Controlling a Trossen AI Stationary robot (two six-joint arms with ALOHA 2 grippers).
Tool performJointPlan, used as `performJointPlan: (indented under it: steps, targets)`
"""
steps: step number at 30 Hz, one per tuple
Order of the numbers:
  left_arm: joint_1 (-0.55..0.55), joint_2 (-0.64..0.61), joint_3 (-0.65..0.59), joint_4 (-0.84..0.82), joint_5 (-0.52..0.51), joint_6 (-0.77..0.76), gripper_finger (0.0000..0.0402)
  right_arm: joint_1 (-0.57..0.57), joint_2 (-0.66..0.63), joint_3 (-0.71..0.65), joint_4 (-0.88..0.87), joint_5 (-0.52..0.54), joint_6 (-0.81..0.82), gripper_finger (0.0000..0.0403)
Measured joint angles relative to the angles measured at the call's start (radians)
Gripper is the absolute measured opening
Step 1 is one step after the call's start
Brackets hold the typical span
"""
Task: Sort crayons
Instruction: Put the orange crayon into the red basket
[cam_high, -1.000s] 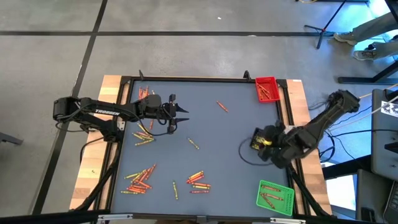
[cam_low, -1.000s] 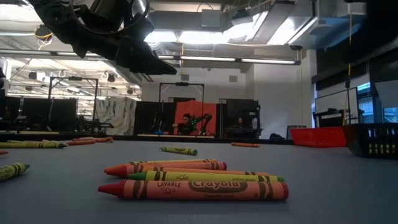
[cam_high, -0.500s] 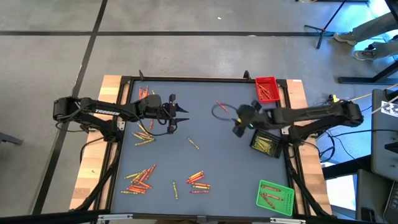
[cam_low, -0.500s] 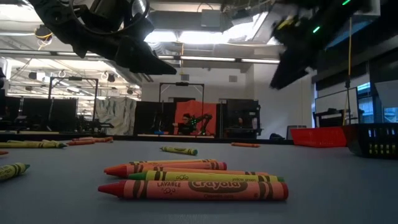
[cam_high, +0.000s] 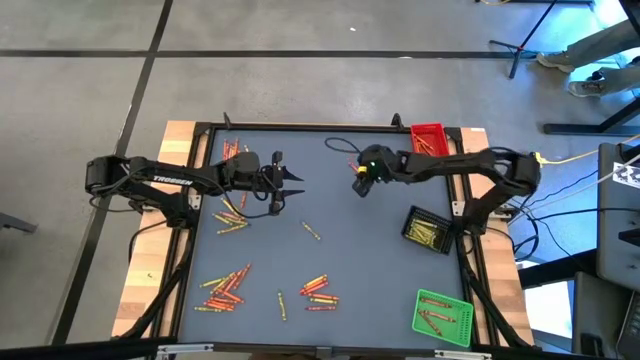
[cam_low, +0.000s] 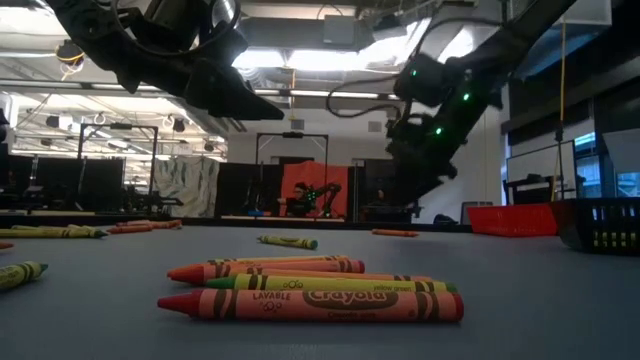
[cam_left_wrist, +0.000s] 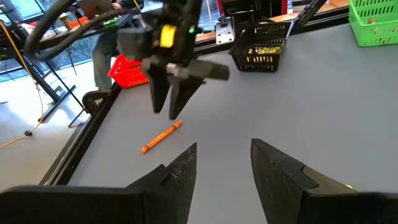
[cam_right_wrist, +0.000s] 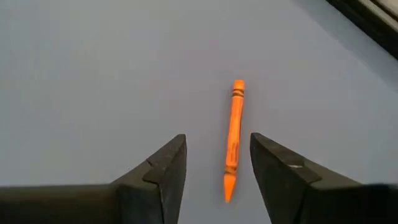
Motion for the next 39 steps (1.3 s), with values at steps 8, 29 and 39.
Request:
performJointPlan:
  steps: [8,29,39]
  targets:
    - [0.0,0.0,0.0,0.0,0.0,0.0,0.0135,-0.067,0.114,0.0,0.075,-0.043,-0.007,0.0154]
    - [0.0,0.0,0.0,0.0,0.0,0.0,0.0135,-0.069,0.156,0.002,0.077,-0.027,-0.085,0.0009]
    - [0.0,0.0,0.0,0.001,0.001,0.0,0.0135,-0.048,0.073,-0.002,0.057,-0.006,-0.083,0.0009]
